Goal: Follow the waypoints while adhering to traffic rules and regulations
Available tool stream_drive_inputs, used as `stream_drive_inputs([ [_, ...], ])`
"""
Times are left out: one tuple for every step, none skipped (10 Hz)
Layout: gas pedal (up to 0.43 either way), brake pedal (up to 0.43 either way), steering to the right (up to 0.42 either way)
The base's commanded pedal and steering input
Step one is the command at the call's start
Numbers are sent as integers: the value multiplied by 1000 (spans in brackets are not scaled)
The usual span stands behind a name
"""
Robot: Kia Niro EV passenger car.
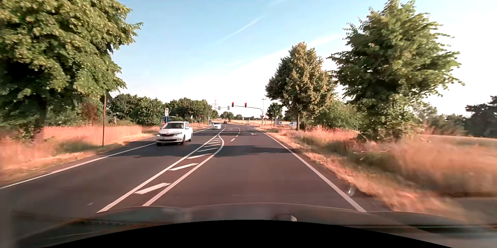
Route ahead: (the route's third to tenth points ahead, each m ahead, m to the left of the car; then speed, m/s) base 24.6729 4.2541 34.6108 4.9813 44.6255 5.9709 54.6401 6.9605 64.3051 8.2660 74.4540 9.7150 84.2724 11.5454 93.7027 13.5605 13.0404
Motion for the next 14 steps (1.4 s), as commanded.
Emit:
stream_drive_inputs([
  [0,201,-13],
  [0,207,-13],
  [0,213,-13],
  [0,220,-13],
  [0,226,-13],
  [0,232,-14],
  [0,232,-15],
  [0,232,-16],
  [0,232,-16],
  [0,226,-17],
  [0,232,-18],
  [0,232,-18],
  [0,238,-18],
  [0,244,-18],
])
